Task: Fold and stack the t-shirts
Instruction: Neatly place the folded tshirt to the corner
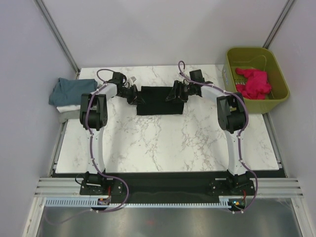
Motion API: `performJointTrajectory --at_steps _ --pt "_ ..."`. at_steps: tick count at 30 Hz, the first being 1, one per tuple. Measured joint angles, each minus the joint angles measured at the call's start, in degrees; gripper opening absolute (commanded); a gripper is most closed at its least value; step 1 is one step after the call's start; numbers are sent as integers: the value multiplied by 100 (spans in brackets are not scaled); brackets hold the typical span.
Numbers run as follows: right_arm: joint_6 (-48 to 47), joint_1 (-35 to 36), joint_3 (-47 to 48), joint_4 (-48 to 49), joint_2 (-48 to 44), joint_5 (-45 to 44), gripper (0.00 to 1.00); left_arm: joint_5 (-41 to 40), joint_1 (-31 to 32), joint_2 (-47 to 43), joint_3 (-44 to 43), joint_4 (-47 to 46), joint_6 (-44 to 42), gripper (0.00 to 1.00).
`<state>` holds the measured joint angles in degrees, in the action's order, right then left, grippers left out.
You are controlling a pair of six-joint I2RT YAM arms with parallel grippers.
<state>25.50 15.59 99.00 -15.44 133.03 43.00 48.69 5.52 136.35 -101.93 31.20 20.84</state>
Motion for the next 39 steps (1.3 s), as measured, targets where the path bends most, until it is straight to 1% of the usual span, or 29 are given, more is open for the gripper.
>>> performJointTrajectory --at_steps 4,7,8,9,11,14,16,22,27,30,36,39 --pt "-144 7 4 -57 -66 -59 70 -125 -79 -76 -2 70 -101 2" --pt "-431 -24 98 -299 -179 -160 72 -369 -221 -262 -129 452 -372 2" --pt "-542 -44 160 -387 -238 -223 76 -442 -286 -313 -293 660 -529 2" --pt "-645 -74 212 -457 -315 -299 81 -531 -354 -365 -505 881 -710 2" --pt "-855 -164 293 -599 -542 -472 97 -664 -461 -514 -874 1220 -1054 2" --pt "-1276 -313 446 -798 -876 -789 98 -817 -643 -896 -1272 1740 -1578 2" --pt "-1502 -396 553 -890 -1040 -966 98 -944 -750 -1248 -1377 1978 -1884 2" --pt "-1770 -435 590 -1113 -1102 -1488 98 -1591 -964 -1971 -1615 2566 -2623 2" --pt "-1805 -380 590 -1231 -1058 -1600 98 -2105 -1121 -2020 -2122 3112 -3097 2" --pt "-1805 -361 586 -1250 -1010 -1593 98 -2256 -1346 -1969 -2658 3456 -3265 2" --pt "-1803 -352 546 -1248 -927 -1587 98 -2476 -1912 -1943 -3397 3685 -3449 2" --pt "-1803 -348 522 -1263 -927 -1587 98 -2614 -2063 -1923 -3613 3799 -3539 2"
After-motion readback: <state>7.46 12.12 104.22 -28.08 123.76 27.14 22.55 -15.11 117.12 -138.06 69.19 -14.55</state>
